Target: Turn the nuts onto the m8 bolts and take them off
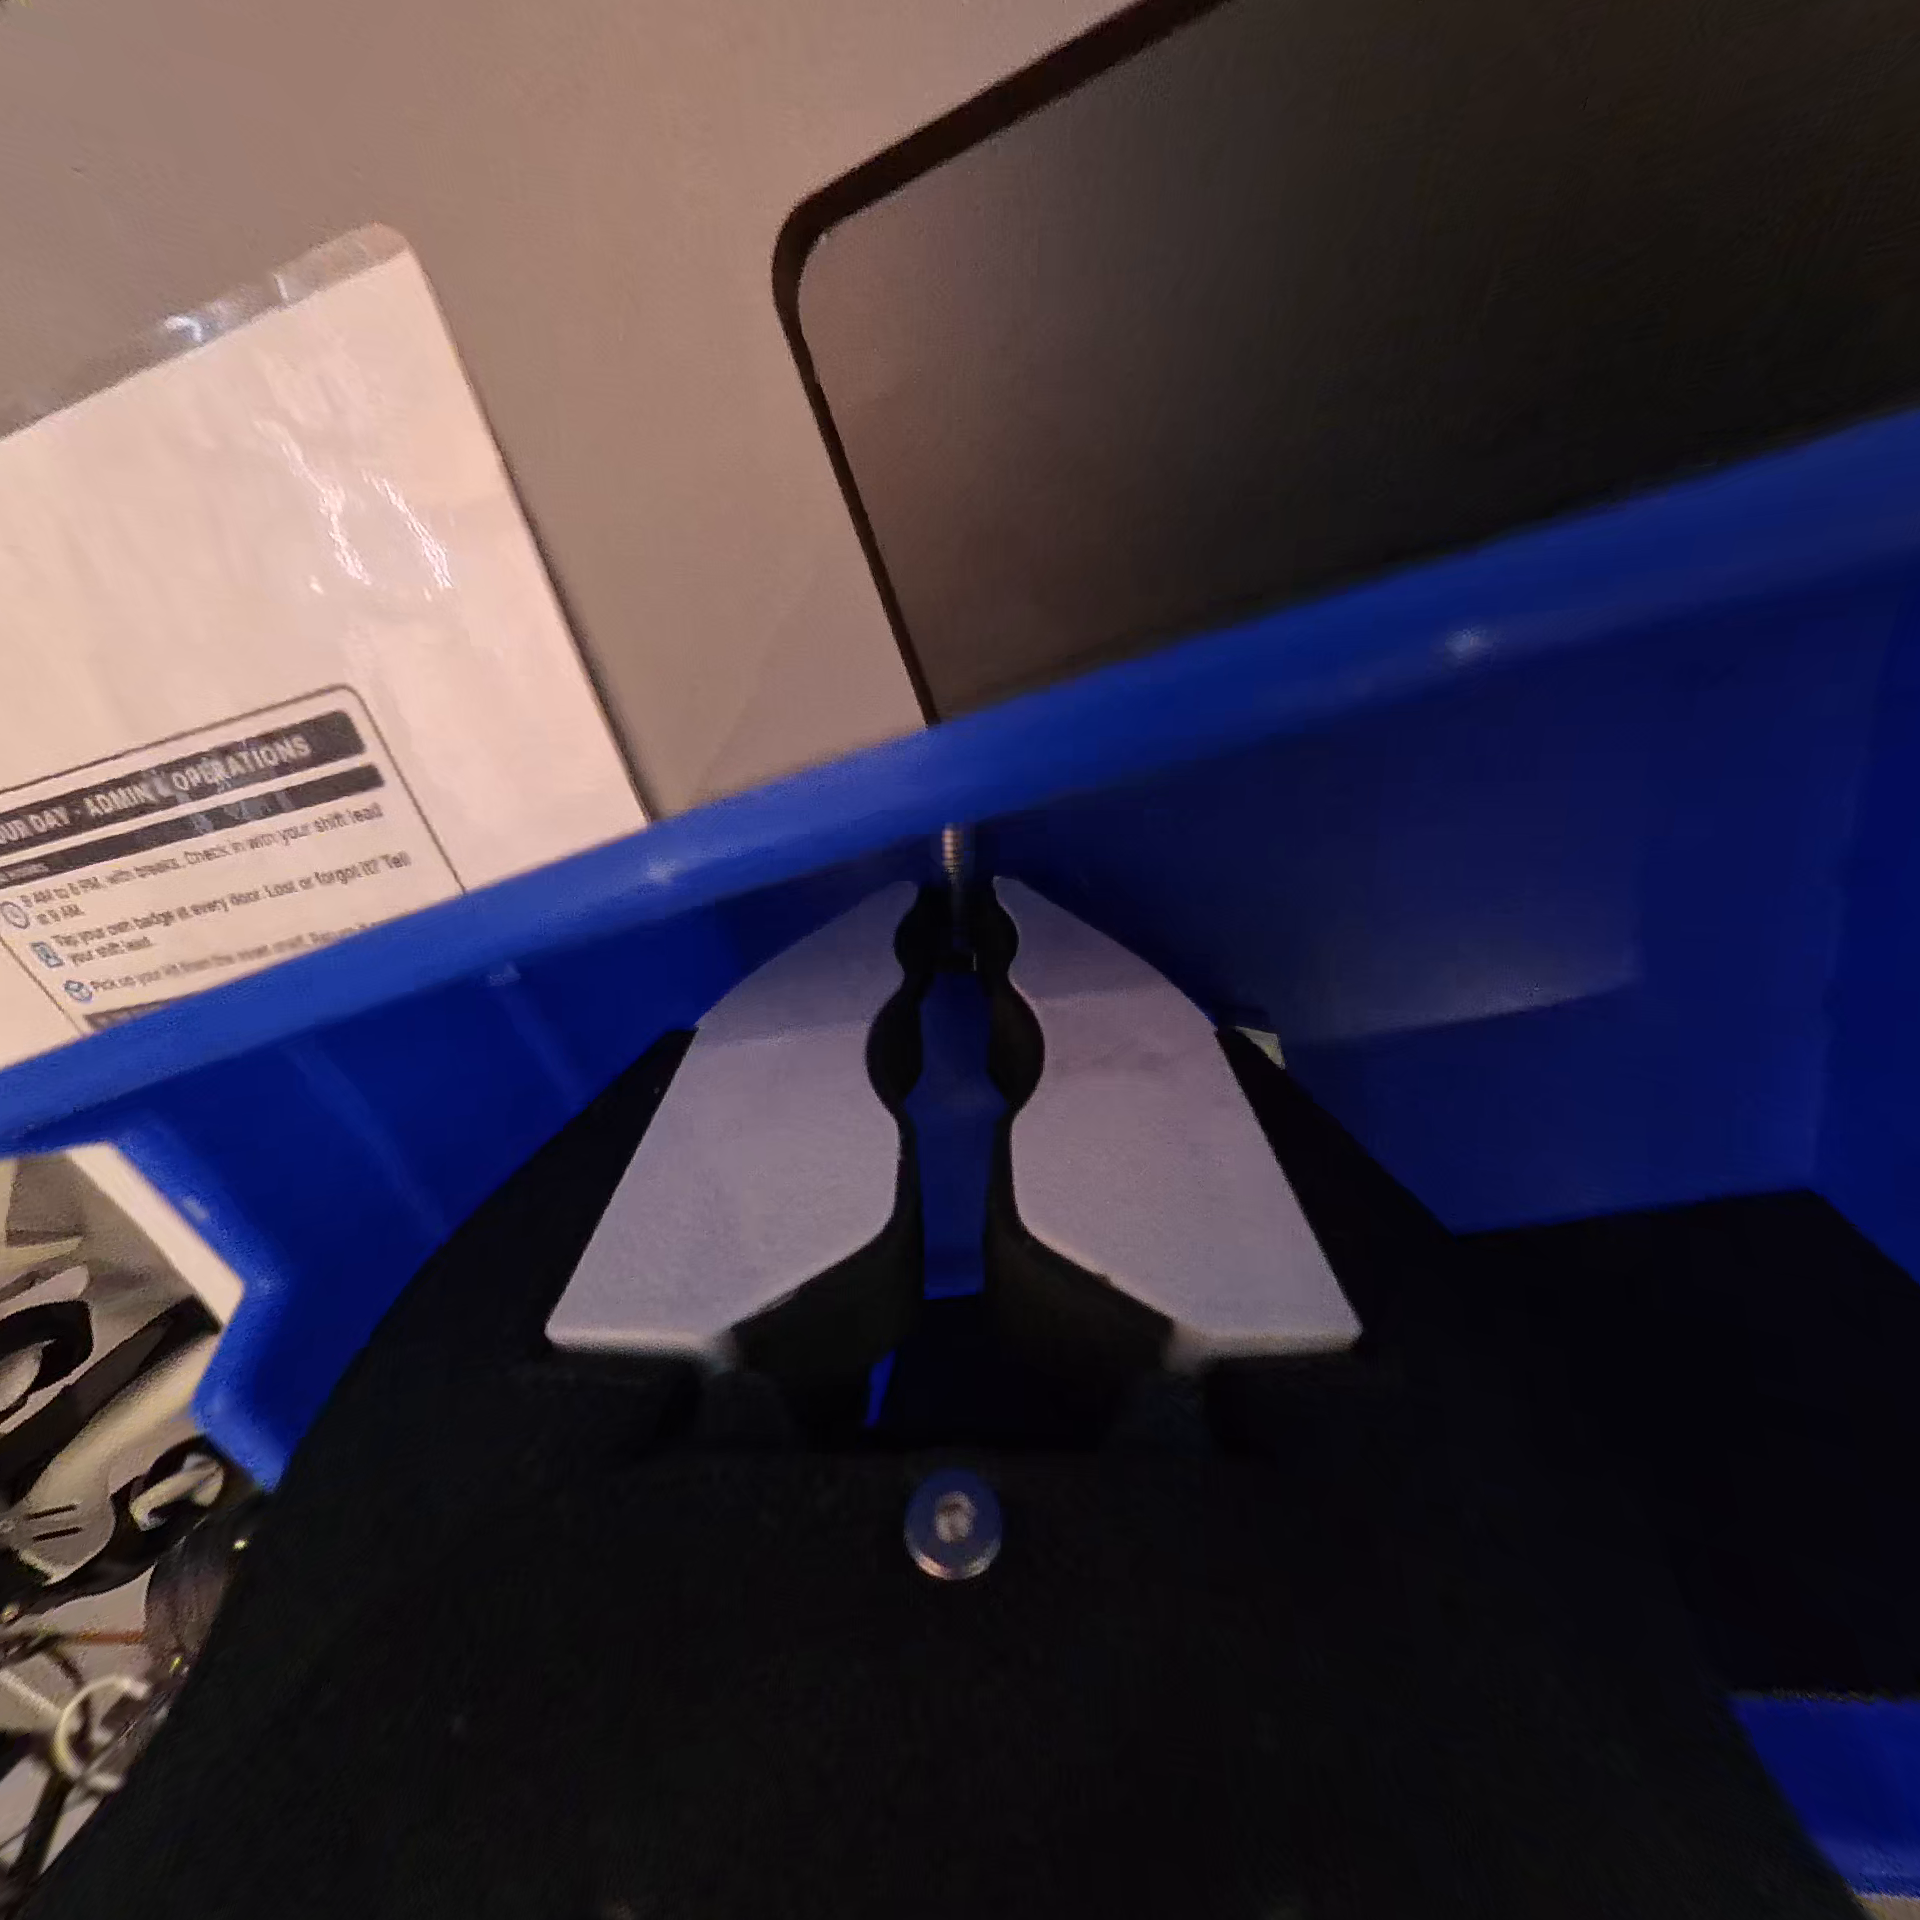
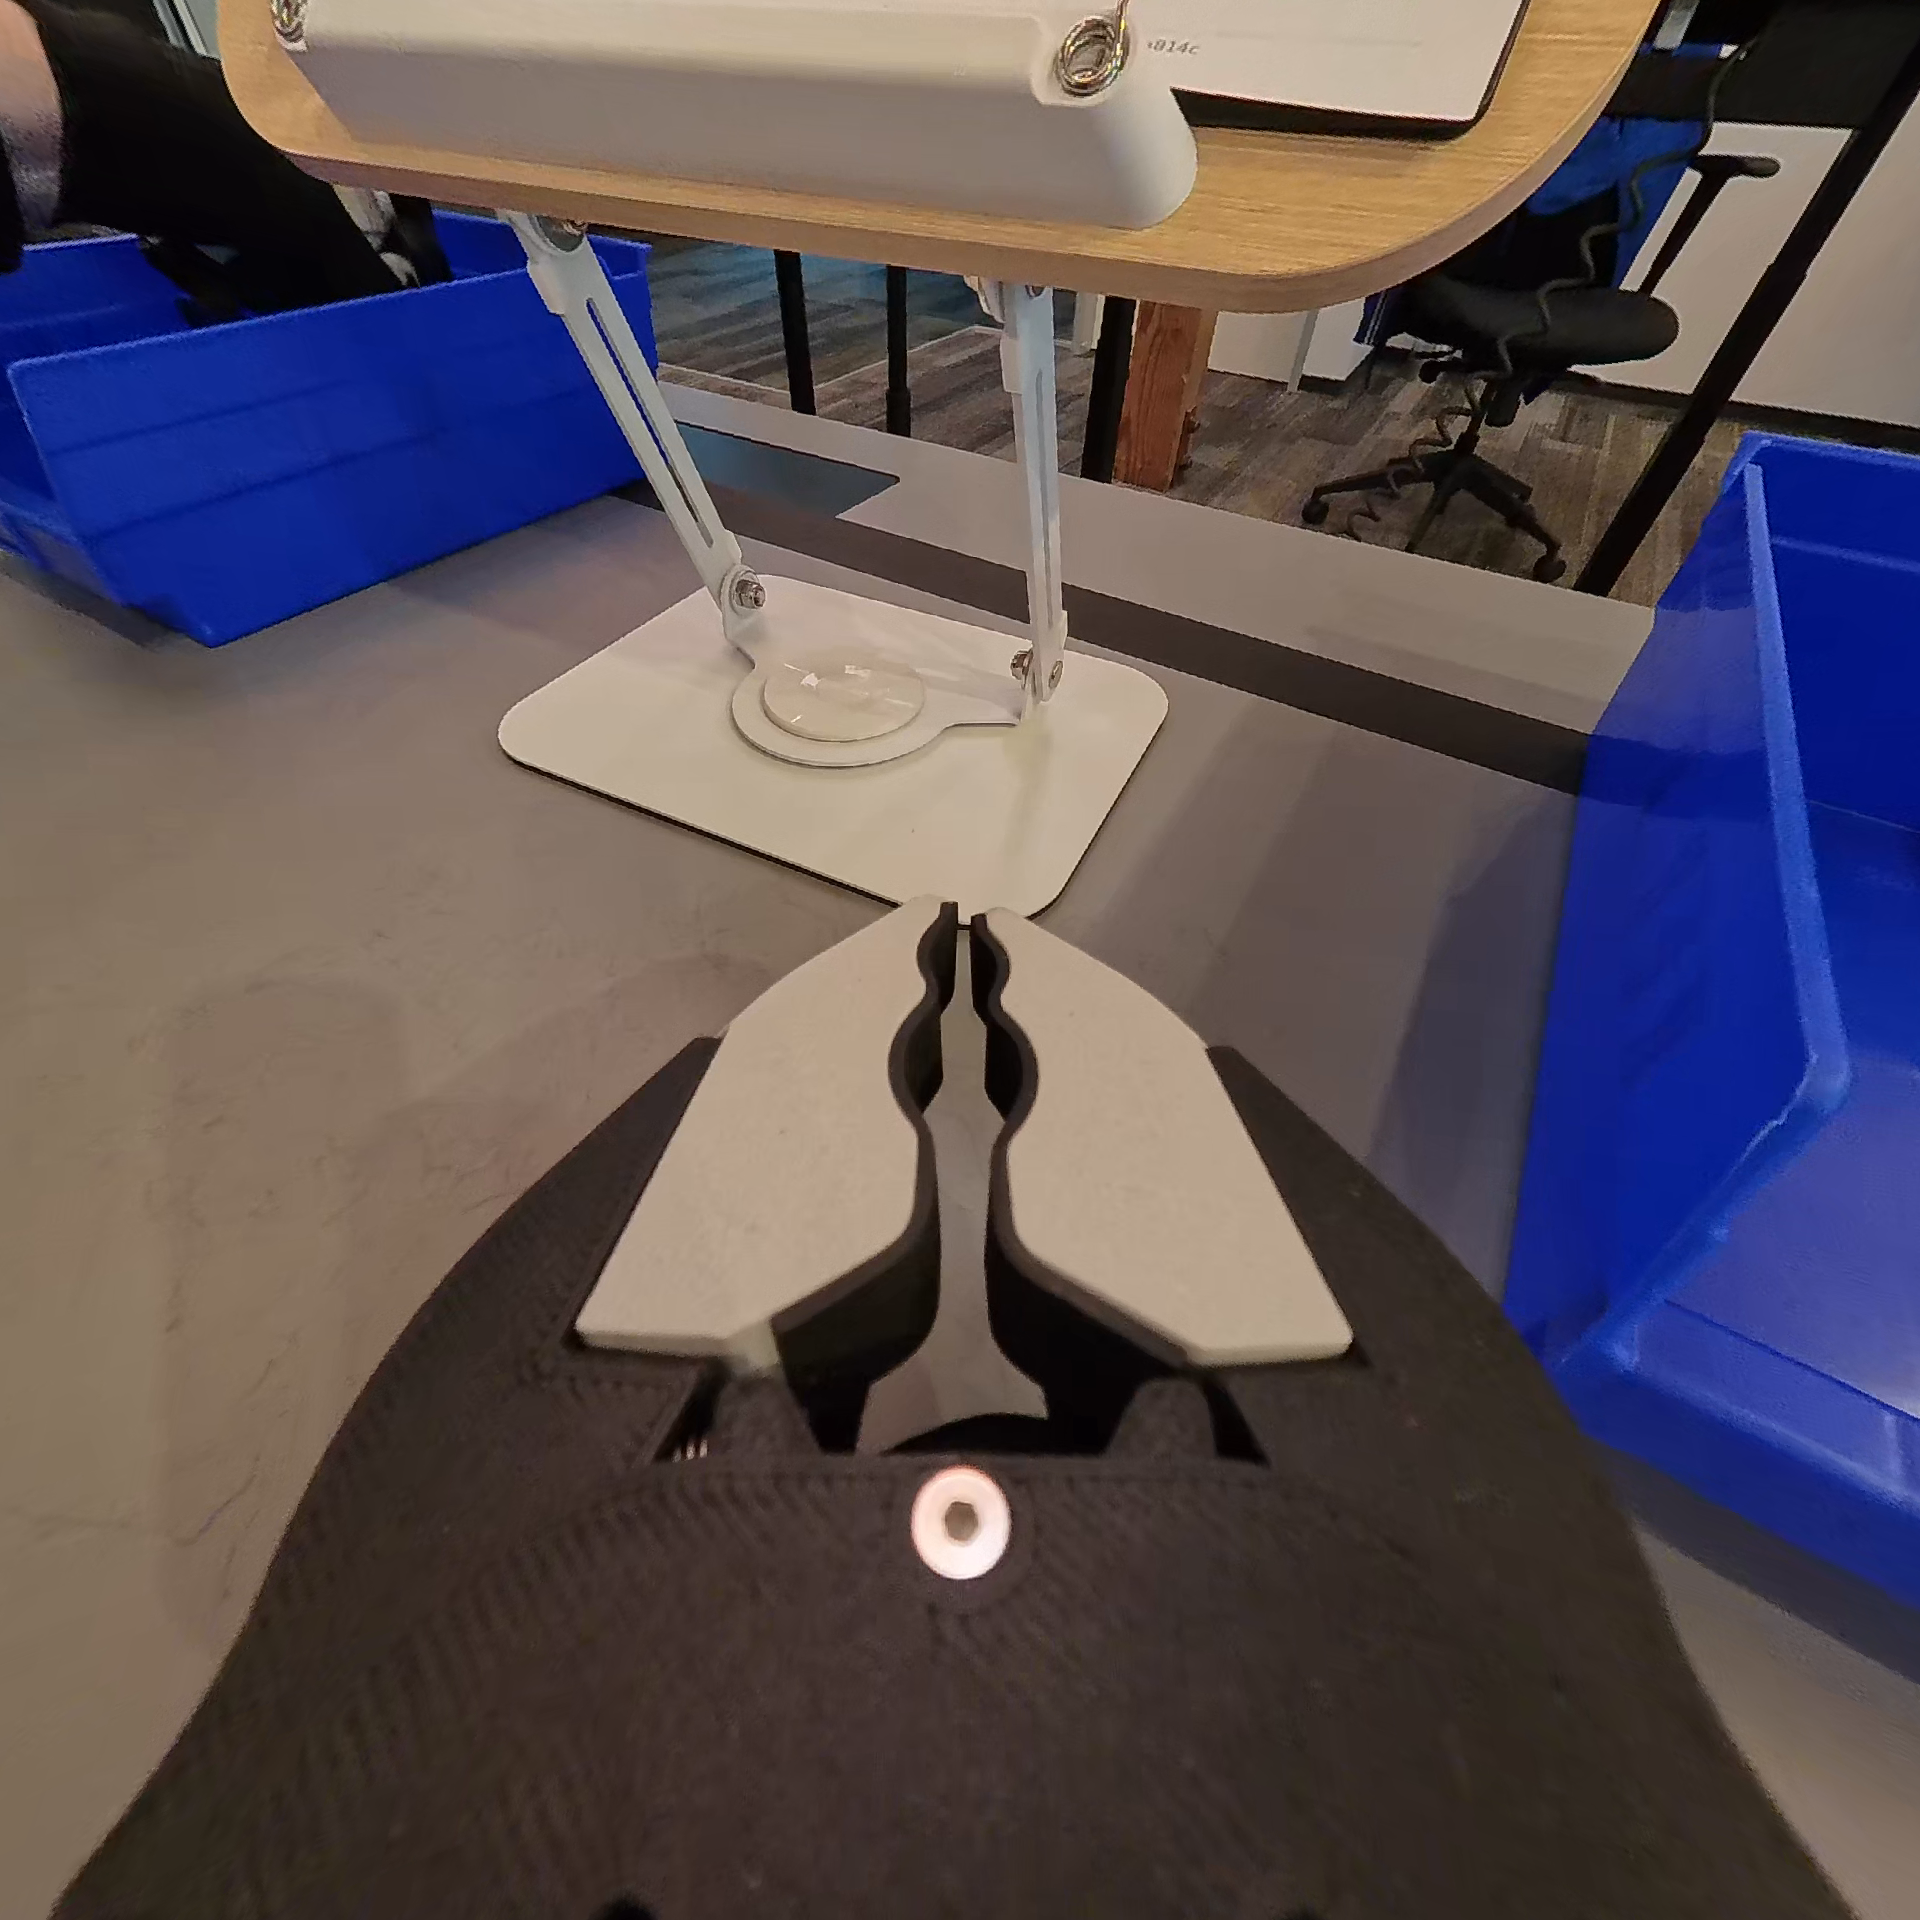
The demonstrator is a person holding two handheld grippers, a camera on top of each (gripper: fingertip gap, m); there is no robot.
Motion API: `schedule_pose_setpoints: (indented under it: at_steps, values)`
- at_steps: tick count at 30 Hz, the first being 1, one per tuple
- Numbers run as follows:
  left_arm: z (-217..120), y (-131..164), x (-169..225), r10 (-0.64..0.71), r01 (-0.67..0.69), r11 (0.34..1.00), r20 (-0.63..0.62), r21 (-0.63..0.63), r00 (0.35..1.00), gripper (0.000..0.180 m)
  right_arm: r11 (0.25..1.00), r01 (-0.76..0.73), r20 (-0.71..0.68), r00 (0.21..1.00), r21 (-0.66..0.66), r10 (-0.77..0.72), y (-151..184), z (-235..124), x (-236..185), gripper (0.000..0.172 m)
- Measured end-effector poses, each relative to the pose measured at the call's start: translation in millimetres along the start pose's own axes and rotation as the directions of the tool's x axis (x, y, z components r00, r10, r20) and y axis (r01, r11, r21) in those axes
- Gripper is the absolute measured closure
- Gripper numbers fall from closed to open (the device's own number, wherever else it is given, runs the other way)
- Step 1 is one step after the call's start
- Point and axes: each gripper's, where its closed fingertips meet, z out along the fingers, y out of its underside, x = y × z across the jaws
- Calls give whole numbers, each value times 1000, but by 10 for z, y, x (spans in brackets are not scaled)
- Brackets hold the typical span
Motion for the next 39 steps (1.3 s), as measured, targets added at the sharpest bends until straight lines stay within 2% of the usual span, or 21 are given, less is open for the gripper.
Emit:
schedule_pose_setpoints:
  at_steps: [1, 5, 9, 13, 16, 19, 22, 26, 29, 34, 39]
  values:
    - [-38, -25, 2, -5, 5, 1000, -4, 27, 1000, 171, 1000, 0, 1, 1000, 0, 0, 0, -1, 0, 170]
    - [-413, -108, 84, 0, 7, 986, -40, 167, 999, 172, 1000, 0, 2, 1000, -5, 0, 6, 6, -3, 171]
    - [-1143, -29, 389, 57, -6, 926, -123, 377, 991, 173, 1000, 4, 1, 1000, -13, -4, 15, 15, -5, 172]
    - [-1824, 415, 789, 149, -77, 855, -101, 513, 984, 173, 1000, -2, 5, 1000, -4, 2, 3, 3, -5, 172]
    - [-2106, 883, 1308, 260, -158, 823, -114, 546, 959, 173, 1000, -1, 8, 1000, 3, 1, -5, -6, -10, 172]
    - [-2096, 1345, 1938, 395, -306, 807, -77, 504, 915, 173, 1000, 9, 11, 1000, 1, -9, -2, -5, -23, 172]
    - [-1937, 1683, 2669, 528, -441, 768, -70, 465, 846, 173, 1000, 22, 15, 1000, -8, -22, 10, 5, -42, 172]
    - [-1600, 1932, 3599, 674, -580, 698, -111, 419, 731, 173, 999, 32, 18, 999, -12, -31, 16, 10, -54, 172]
    - [-1363, 1943, 4050, 722, -632, 669, -140, 391, 678, 173, 999, 33, 20, 999, -11, -33, 16, 9, -57, 172]
    - [-1120, 1872, 4436, 756, -682, 645, -158, 345, 636, 173, 999, 33, 24, 999, -14, -33, 23, 7, -52, 172]
    - [-925, 1876, 4492, 779, -740, 626, -147, 247, 610, 173, 999, 30, 29, 999, -17, -29, 26, 9, -38, 172]
